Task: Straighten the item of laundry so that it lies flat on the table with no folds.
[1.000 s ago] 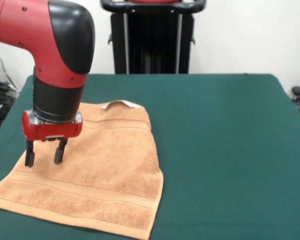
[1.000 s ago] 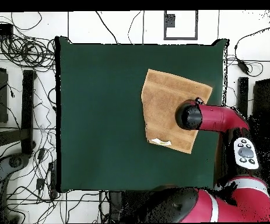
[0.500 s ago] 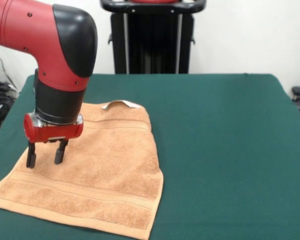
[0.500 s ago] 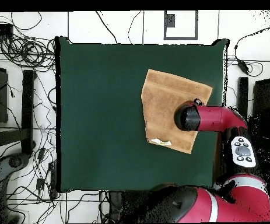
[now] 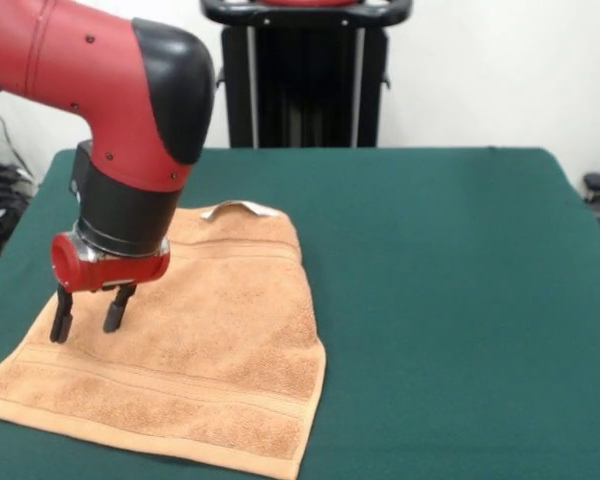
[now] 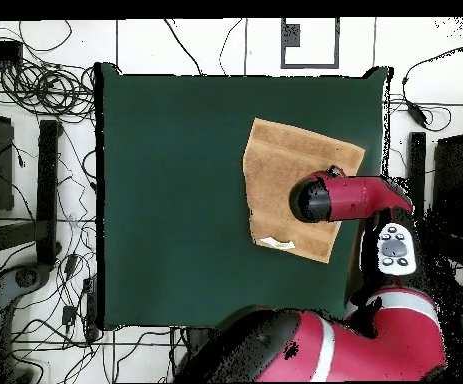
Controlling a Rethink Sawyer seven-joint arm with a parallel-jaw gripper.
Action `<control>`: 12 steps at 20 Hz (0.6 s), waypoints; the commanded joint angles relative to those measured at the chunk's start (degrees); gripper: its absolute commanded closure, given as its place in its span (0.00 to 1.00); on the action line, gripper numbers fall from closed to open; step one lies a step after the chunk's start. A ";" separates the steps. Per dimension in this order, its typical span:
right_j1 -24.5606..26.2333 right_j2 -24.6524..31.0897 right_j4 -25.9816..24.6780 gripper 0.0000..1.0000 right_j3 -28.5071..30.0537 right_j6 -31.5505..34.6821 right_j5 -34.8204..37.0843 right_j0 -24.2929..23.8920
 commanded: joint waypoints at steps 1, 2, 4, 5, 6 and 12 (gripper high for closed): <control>8.36 -3.63 -5.79 0.00 -4.37 4.75 4.22 4.35; 8.52 -4.22 -6.04 0.00 -4.47 4.94 4.19 4.60; 8.98 -5.71 -6.65 0.00 -5.09 5.21 4.48 5.36; 9.18 -6.28 -6.84 0.00 -5.20 5.29 4.29 5.48; 9.66 -6.69 -6.82 0.00 -5.79 5.45 4.13 5.66; 10.30 -8.14 -6.25 0.00 -5.86 5.42 2.41 5.55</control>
